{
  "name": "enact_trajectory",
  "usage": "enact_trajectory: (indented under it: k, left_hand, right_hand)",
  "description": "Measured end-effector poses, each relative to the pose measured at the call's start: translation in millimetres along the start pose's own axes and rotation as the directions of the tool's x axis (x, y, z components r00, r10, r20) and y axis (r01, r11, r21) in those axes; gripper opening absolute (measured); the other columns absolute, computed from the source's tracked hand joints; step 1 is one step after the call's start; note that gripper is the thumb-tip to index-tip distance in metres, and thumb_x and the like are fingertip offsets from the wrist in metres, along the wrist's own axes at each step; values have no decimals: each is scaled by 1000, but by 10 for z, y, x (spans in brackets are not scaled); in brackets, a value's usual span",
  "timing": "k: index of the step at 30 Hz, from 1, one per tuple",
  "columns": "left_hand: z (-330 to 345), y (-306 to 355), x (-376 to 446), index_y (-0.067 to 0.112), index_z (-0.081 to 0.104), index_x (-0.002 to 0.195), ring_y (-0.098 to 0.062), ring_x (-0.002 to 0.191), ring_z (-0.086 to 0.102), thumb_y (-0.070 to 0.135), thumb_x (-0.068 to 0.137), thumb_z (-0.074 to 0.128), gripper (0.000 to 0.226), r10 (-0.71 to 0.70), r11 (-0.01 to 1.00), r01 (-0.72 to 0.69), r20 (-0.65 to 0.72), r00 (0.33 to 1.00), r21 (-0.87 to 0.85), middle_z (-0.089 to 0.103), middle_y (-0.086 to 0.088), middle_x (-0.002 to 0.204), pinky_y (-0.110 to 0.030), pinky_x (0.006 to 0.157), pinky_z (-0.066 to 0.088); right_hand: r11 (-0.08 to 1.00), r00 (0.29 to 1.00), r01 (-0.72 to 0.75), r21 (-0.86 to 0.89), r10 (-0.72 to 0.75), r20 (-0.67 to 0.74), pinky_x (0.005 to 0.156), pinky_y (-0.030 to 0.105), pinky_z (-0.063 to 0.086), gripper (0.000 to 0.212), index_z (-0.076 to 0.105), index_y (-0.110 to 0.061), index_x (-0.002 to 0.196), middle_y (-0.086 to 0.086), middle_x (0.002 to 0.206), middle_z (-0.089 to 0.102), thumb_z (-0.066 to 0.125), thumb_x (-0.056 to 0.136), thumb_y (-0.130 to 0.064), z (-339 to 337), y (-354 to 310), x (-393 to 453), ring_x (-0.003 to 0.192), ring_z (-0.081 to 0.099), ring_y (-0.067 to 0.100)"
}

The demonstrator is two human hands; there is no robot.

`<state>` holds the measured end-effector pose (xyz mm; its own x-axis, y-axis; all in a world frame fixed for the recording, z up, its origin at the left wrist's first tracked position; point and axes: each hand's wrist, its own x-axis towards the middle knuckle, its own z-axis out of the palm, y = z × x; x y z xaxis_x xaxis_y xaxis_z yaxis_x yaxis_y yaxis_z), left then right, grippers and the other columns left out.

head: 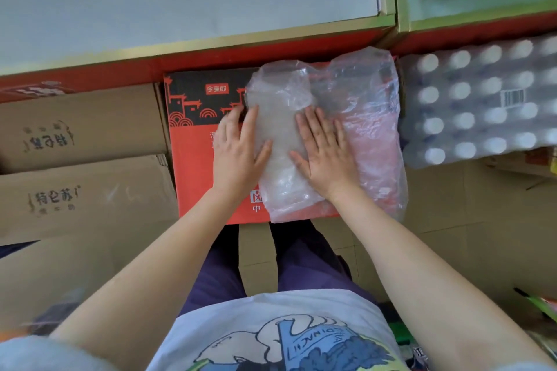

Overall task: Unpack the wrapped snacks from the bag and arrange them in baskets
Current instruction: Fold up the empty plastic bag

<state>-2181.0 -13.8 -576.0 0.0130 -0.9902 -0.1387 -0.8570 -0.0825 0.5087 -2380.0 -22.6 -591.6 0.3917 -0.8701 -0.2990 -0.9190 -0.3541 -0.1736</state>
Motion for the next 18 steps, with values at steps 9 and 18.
enact_trajectory:
  k: [9,18]
  left_hand:
    - [-368,531,165,11,57,124,-15,92,60,27,87,75,44,-592,446,770,495,636,-455,62,0,109,-21,65,54]
    - [-679,712,193,17,57,120,-24,81,66,46,100,47,37,-360,124,843,768,530,-523,67,-5,92,-40,85,51]
  right_hand:
    - [852,936,-313,419,352,-18,96,48,45,45,57,-15,134,13,127,54,61,95,-37,-627,-368,-211,118,51,35]
    - [698,885,-458,550,298,358,115,41,31,100,17,-28,158,6,154,31,78,80,-37,-763,-507,-192,142,27,27]
